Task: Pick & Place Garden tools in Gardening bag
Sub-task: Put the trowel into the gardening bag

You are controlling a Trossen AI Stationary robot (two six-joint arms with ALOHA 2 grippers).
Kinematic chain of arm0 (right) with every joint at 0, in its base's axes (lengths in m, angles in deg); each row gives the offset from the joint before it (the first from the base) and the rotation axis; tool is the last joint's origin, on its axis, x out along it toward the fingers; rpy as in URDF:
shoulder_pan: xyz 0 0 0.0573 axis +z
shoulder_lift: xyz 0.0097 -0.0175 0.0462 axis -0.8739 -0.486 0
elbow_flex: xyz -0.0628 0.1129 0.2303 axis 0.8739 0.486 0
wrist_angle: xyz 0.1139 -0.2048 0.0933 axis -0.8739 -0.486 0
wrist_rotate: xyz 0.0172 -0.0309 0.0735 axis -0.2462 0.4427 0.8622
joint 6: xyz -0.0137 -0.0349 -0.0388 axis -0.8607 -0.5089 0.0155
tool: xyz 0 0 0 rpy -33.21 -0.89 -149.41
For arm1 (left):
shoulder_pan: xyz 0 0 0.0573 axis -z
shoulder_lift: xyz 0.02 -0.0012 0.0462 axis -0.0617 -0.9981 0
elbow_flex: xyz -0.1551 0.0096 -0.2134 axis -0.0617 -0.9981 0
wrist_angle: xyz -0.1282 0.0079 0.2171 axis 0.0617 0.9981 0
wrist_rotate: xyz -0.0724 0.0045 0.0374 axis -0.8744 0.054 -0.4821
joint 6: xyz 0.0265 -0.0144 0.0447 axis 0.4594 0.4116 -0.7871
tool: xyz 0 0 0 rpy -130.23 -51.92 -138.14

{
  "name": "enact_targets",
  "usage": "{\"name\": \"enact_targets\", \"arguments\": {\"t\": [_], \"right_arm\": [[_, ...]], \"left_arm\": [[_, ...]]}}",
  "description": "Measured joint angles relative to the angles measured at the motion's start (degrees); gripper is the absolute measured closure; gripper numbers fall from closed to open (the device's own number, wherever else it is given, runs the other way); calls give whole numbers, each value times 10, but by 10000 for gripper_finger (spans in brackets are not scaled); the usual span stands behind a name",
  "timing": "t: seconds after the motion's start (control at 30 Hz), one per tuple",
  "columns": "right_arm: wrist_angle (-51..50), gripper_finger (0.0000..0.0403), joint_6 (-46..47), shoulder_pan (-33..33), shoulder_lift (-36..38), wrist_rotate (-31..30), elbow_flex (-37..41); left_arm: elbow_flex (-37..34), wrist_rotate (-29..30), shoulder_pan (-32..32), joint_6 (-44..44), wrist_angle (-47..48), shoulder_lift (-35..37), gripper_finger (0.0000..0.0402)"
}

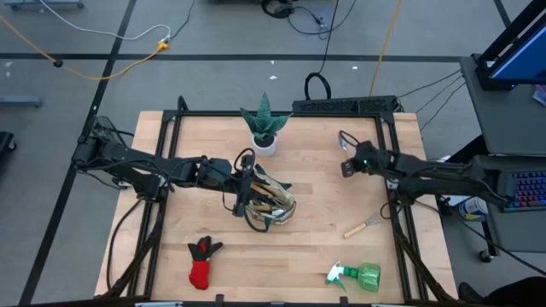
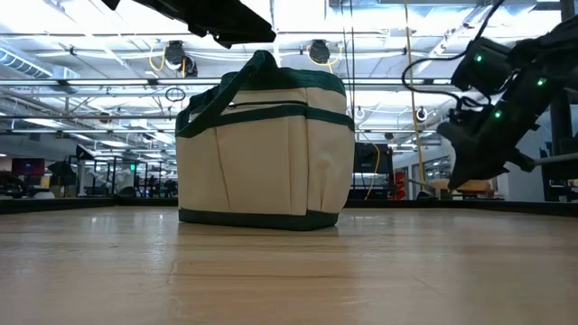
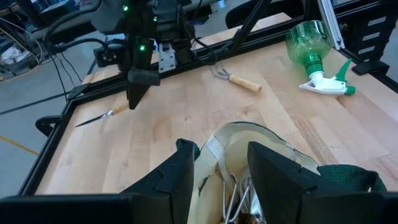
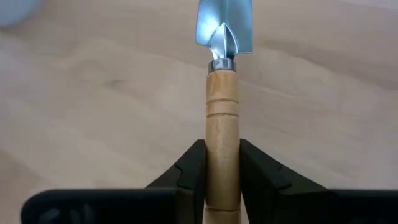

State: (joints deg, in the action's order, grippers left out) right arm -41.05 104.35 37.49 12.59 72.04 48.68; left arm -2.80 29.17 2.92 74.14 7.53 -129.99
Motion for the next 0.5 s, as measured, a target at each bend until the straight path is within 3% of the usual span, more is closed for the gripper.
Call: {"name": "enact_targets", "arguments": {"t": [0.5], "right_arm": [[213, 340, -42, 187, 13, -3, -1]], "left_arm": [[0, 0, 0, 13, 0, 0, 245]]}}
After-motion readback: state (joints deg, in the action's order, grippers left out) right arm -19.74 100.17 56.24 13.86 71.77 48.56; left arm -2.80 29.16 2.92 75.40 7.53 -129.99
